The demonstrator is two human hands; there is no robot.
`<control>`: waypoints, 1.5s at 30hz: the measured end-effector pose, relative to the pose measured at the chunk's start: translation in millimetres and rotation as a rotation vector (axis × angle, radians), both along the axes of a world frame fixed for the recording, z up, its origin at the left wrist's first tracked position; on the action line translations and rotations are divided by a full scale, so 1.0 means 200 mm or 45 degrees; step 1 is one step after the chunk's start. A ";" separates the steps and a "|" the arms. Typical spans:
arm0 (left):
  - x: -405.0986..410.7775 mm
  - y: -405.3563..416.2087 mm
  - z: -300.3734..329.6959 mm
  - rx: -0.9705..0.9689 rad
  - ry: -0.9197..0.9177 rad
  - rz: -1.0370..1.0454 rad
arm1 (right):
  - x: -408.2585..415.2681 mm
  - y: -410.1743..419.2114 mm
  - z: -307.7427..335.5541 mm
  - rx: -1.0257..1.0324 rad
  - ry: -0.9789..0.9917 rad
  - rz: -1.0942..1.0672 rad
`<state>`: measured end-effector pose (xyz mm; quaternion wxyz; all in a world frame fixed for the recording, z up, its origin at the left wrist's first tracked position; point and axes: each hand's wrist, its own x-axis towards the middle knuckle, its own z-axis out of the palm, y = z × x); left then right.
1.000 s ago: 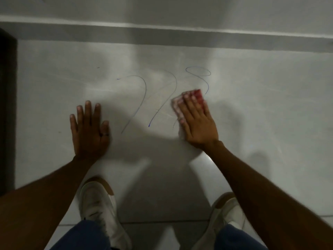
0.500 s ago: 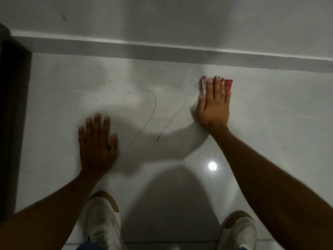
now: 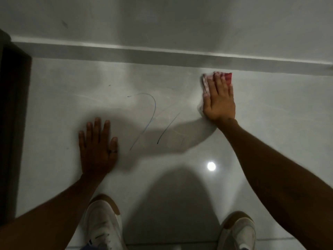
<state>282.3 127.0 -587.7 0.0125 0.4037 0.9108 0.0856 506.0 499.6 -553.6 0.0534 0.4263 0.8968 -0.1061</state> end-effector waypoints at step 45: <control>-0.01 0.00 0.03 -0.029 -0.054 0.020 | -0.22 -0.70 -0.05 -0.110 0.216 0.973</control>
